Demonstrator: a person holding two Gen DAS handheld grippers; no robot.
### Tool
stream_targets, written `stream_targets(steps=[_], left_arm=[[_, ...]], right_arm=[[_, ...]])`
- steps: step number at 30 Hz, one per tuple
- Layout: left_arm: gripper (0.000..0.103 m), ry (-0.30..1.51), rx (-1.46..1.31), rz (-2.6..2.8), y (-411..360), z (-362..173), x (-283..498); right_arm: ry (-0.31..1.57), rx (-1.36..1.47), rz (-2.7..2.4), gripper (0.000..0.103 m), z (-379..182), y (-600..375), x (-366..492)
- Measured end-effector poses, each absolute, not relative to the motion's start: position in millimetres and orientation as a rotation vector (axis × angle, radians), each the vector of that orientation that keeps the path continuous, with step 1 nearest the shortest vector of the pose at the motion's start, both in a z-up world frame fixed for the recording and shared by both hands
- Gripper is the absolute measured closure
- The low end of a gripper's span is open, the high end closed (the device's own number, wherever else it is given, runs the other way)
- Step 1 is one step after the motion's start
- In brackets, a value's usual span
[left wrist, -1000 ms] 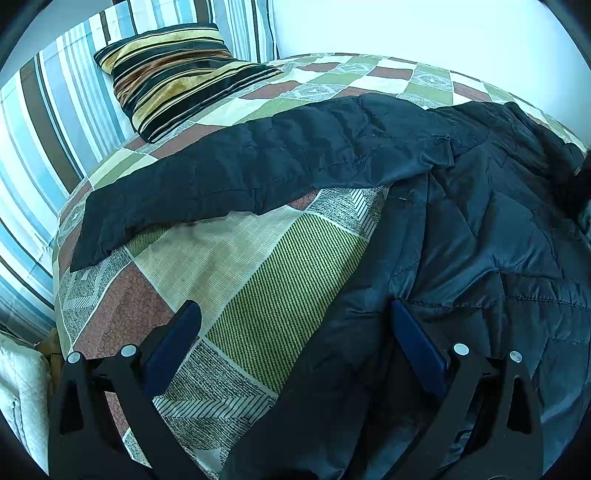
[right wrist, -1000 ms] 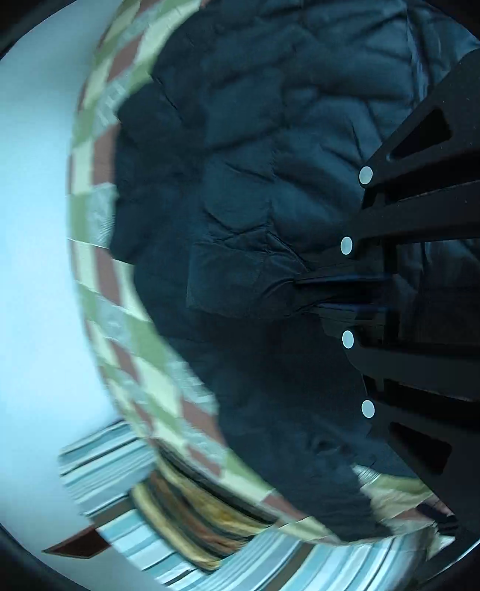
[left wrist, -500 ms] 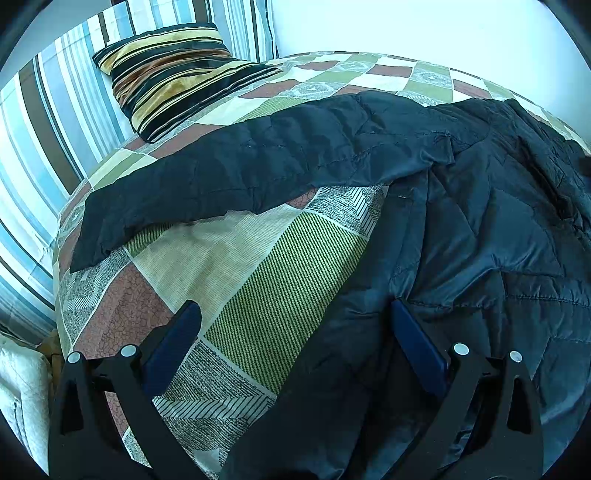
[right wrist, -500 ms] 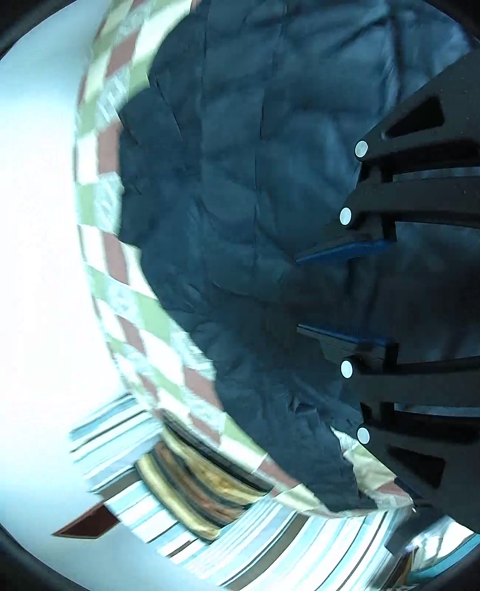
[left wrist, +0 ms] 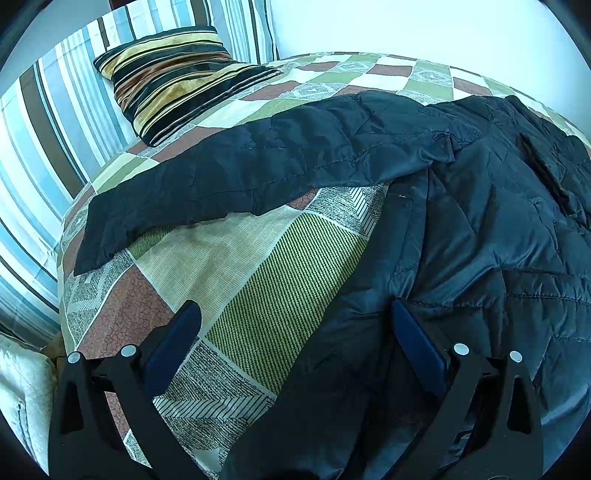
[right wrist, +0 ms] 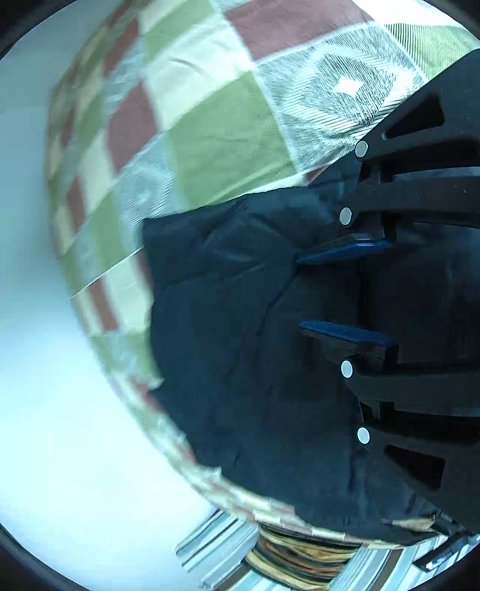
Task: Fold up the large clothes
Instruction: 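Carry the held sleeve across the jacket body with the right tool, then open, then move the left tool to the other sleeve cuff and close on it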
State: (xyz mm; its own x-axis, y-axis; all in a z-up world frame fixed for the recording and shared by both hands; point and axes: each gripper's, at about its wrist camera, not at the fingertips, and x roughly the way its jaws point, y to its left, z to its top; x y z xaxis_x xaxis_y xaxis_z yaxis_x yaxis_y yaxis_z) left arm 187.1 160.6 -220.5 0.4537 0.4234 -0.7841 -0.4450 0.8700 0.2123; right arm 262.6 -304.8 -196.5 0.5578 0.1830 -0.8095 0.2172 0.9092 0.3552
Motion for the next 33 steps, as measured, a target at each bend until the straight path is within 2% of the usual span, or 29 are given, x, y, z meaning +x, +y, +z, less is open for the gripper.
stream_targets(steps=[3,12,14,15,16,21,26,28,33], left_arm=[[0.002,0.961,-0.016,0.541,159,-220,188],[0.002,0.96,0.004,0.552,156,-221,188],[0.002,0.963,0.004,0.551,155,-221,189],[0.002,0.962,0.009,0.554,155,-221,189],[0.002,0.962,0.011,0.555,155,-220,189],[0.002,0.959,0.016,0.558,155,-221,188],[0.002,0.961,0.015,0.557,153,-221,189],[0.002,0.962,0.013,0.555,154,-221,189],[0.002,0.962,0.012,0.555,154,-221,189]], right_arm=[[0.968,0.429,-0.012,0.073,-213,-306,267],[0.876,0.416,-0.019,0.07,-197,-307,257],[0.823,0.407,-0.057,0.061,-183,-310,250],[0.805,0.399,-0.077,0.052,-179,-312,247],[0.792,0.38,-0.108,0.05,-174,-313,247],[0.83,0.325,-0.23,0.05,-179,-322,262],[0.909,0.349,-0.239,0.05,-209,-328,274],[0.917,0.355,-0.244,0.043,-216,-329,274],[0.917,0.333,-0.258,0.039,-222,-325,273]])
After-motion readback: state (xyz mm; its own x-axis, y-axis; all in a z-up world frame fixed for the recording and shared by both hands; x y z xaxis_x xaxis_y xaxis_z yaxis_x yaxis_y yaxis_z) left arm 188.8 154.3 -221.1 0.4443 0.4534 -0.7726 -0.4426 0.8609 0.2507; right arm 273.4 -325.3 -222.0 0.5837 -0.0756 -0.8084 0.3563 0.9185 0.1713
